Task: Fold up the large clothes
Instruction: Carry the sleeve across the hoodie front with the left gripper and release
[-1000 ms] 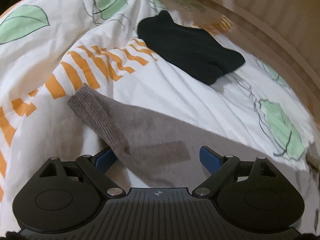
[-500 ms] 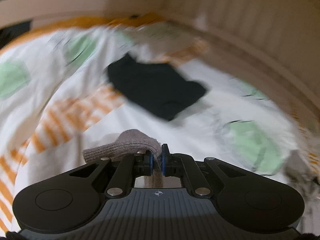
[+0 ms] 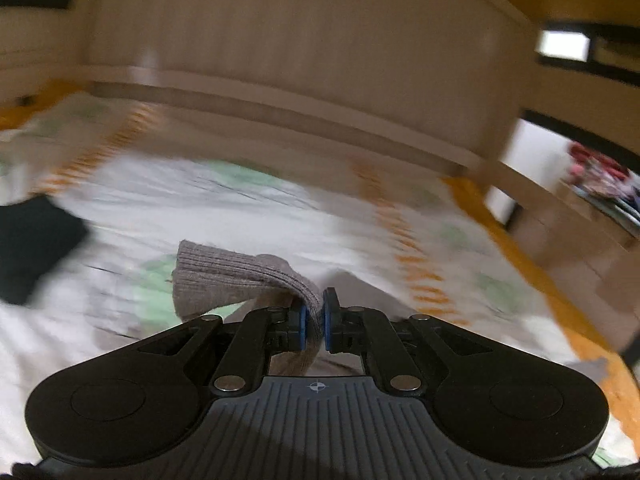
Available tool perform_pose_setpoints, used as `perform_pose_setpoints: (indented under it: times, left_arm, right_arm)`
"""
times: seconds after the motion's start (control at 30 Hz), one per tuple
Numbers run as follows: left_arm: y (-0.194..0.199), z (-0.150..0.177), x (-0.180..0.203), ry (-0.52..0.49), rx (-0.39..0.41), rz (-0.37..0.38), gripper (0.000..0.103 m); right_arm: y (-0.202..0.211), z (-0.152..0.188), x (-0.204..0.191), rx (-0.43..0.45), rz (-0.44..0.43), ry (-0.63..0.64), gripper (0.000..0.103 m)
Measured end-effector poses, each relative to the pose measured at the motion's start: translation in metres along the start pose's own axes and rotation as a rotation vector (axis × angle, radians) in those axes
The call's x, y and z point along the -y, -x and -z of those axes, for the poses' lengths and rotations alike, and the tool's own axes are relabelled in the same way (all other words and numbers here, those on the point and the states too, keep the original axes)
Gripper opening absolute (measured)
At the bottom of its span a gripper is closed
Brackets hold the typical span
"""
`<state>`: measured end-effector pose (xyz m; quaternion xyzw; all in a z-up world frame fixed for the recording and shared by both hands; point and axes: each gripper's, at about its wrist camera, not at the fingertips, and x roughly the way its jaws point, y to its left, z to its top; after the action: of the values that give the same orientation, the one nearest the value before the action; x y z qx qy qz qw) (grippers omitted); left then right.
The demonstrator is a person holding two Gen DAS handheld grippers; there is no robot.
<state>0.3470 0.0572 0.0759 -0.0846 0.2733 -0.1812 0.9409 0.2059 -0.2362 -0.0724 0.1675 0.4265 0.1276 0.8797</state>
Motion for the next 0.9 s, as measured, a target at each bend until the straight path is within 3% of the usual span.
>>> perform_pose_setpoints:
  times: [0.13, 0.3, 0.37, 0.5, 0.6, 0.7, 0.9]
  left_arm:
    - [-0.046, 0.031, 0.058, -0.048, -0.081, 0.088, 0.008]
    - [-0.095, 0.075, 0.092, -0.069, -0.211, 0.150, 0.013]
    - [-0.103, 0.088, 0.101, -0.096, -0.249, 0.167, 0.035]
    - [-0.095, 0.101, 0.110, -0.146, -0.235, 0.202, 0.043]
    - [-0.074, 0.107, 0.107, -0.173, -0.203, 0.220, 0.058]
    - [-0.053, 0.116, 0.095, -0.215, -0.171, 0.196, 0.060]
    - [-0.042, 0.141, 0.044, -0.207, -0.214, 0.030, 0.061]
  right_arm:
    - [0.013, 0.004, 0.016, 0.024, 0.016, -0.036, 0.089]
    - [0.019, 0.009, 0.033, 0.036, 0.025, -0.084, 0.089]
    - [0.020, 0.010, 0.038, 0.037, 0.030, -0.096, 0.090]
    - [0.021, 0.012, 0.043, 0.035, 0.040, -0.110, 0.093]
    - [0.019, 0.012, 0.044, 0.033, 0.050, -0.109, 0.093]
    - [0.015, 0.009, 0.045, 0.029, 0.062, -0.102, 0.093]
    - [0.008, -0.003, 0.036, 0.048, 0.081, -0.044, 0.093]
